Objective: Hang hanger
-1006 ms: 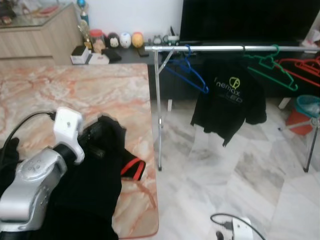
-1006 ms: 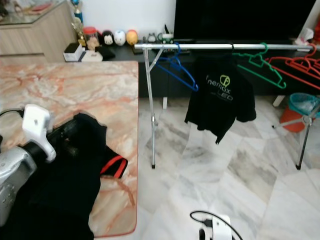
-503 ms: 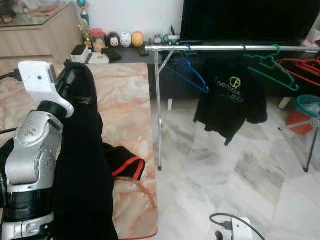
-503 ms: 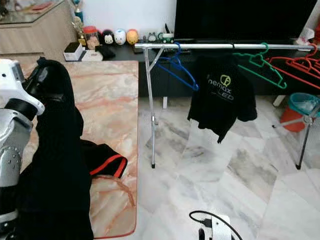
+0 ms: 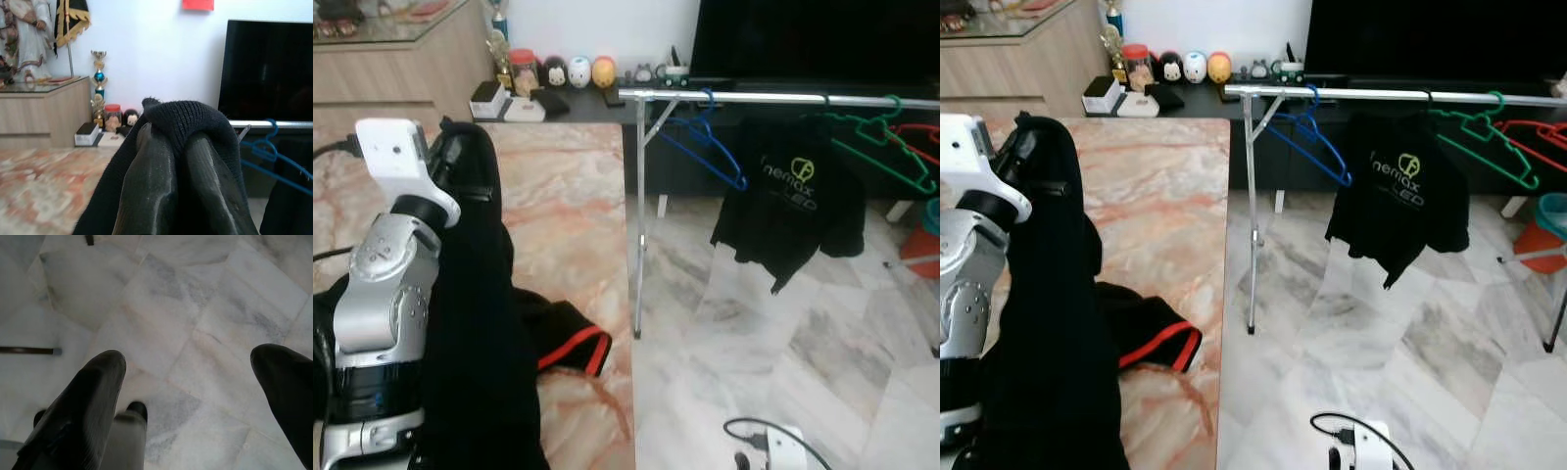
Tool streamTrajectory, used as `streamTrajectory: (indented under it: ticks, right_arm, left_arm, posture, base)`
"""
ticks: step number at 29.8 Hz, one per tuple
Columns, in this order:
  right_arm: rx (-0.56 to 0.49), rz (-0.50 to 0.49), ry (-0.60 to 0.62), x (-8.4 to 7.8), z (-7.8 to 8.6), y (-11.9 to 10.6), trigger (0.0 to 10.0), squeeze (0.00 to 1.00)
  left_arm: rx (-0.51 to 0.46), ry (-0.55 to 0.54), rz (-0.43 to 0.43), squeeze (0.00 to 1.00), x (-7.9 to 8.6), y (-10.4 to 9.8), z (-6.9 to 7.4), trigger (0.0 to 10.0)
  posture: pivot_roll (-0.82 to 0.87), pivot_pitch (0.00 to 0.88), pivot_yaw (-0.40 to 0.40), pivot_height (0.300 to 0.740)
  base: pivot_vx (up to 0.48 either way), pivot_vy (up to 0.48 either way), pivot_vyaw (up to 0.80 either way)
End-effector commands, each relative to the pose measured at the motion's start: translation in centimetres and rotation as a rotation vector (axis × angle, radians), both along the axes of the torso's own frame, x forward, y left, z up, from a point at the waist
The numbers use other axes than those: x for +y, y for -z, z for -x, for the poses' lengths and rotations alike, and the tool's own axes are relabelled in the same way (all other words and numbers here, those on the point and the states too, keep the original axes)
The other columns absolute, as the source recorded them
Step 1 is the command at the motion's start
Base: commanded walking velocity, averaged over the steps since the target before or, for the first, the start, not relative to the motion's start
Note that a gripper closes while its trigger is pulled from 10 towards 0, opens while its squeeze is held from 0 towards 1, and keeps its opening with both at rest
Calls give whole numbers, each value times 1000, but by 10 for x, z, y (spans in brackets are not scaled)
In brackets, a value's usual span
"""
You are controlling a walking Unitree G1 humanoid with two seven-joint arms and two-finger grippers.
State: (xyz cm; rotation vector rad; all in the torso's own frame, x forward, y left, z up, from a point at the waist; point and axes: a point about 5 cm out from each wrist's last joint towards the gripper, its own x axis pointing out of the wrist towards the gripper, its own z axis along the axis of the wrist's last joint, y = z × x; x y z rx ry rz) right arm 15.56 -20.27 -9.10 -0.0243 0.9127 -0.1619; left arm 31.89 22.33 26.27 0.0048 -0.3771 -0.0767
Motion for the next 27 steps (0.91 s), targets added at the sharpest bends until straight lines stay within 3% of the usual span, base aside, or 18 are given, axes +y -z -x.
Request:
streamTrajectory:
  ticks: [1,13,16,23,27]
  right_arm:
    - [15,9,13,-6,4,1,10000,0]
    - [17,6,8,-6,4,1,10000,0]
    - [18,6,7,-6,4,1,10000,0]
    - [19,5,6,-5,5,1,10000,0]
    - [19,5,4,-5,5,1,10000,0]
  left_arm:
    - [-47,13,-19,0,-6,-9,-1,10000]
    - [-24,-1,-45,0,-4,-4,0,10000]
    - [60,-36,-83,0,2,8,-5,10000]
    - [318,21,-196,0,-2,49,-2,10000]
    - [370,22,-215,0,-1,59,1,10000]
  posture:
    - [91,0,-4,740]
    - [94,0,-4,740]
    - [94,0,-4,740]
    - [95,0,-1,740]
    - [95,0,-1,740]
  base:
    - [262,0,0]
    - [0,0,0]
    - [0,0,0]
    - [0,0,0]
    - [0,0,0]
